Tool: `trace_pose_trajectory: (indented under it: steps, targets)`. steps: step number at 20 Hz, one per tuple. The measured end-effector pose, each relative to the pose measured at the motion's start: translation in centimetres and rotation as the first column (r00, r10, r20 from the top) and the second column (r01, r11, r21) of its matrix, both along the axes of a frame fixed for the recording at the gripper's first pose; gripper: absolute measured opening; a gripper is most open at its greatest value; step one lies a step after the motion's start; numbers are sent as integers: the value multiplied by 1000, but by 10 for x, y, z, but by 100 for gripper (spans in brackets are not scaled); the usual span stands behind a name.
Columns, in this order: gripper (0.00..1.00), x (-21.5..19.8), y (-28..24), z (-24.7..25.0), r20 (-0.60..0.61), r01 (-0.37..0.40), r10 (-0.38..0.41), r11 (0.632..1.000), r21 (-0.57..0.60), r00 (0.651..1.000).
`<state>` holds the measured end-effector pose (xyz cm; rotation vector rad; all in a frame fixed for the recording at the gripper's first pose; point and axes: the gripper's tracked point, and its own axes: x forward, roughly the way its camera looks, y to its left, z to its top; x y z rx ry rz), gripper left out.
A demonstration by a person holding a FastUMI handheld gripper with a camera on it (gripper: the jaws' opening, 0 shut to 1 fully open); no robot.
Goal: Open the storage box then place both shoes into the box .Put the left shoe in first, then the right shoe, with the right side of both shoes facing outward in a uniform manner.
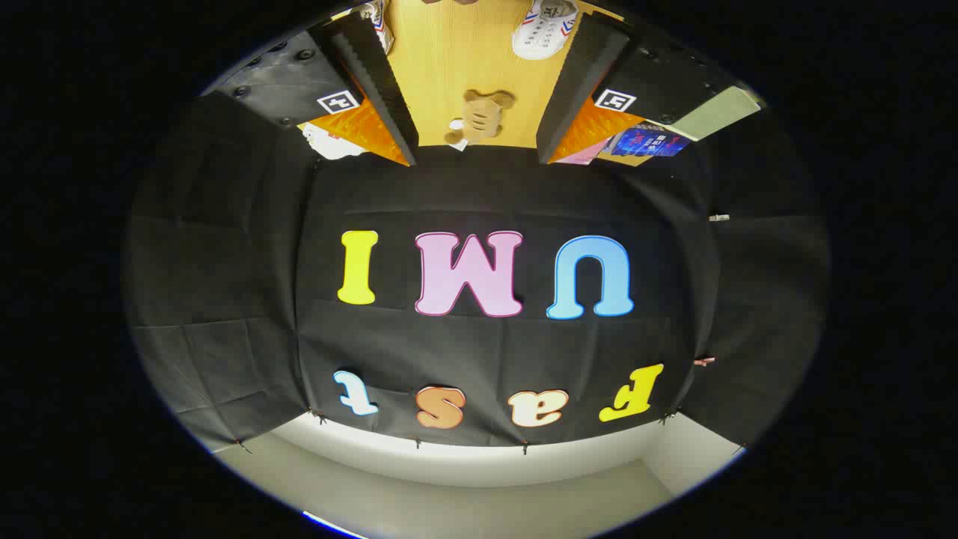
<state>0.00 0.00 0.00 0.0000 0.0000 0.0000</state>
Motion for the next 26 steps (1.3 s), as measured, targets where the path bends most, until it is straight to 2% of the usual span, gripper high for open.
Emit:
trace_pose_trajectory:
  steps: [5, 12, 18, 22, 26]
  targets:
    - [97, -7, 3, 1, 7, -5, 5, 1000, -17, 1000]
    - [98, -14, -11, 2, 0, 46, -46, 998, -32, 999]
    - [98, -14, -11, -16, -65, 63, -64, 998, -13, 996]
    - [98, -8, 6, -31, -125, 22, -16, 999, 44, 992]
    - [97, 0, 35, -58, -202, -63, 83, 992, 106, 976]
